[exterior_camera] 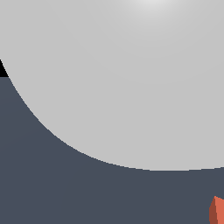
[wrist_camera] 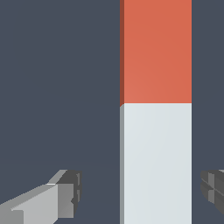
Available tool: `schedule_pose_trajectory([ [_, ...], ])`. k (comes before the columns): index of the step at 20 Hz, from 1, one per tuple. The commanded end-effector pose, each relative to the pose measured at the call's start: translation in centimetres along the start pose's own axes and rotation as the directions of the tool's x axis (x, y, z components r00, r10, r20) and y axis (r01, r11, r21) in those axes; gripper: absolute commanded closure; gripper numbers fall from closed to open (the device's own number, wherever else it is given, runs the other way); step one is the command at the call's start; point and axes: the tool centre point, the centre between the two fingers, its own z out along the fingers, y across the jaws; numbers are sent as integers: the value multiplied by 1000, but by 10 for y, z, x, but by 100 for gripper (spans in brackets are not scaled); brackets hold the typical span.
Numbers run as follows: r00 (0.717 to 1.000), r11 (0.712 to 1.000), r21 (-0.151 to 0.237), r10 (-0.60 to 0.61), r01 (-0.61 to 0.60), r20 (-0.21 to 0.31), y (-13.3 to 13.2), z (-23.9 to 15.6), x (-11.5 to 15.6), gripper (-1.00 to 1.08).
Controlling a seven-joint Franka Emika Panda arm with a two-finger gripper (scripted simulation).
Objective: Insert the peg into the horizontal hole in a box.
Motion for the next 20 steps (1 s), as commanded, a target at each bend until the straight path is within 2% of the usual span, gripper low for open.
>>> schedule_pose_trajectory([
  [1,1000,1000,-2,0,0,0,1,-1,0,108],
  [13,1000,1000,-1,-1,1,0,0,-1,1,108],
  [20,1000,1000,-1,-12,12,0,-8,-6,10,108],
])
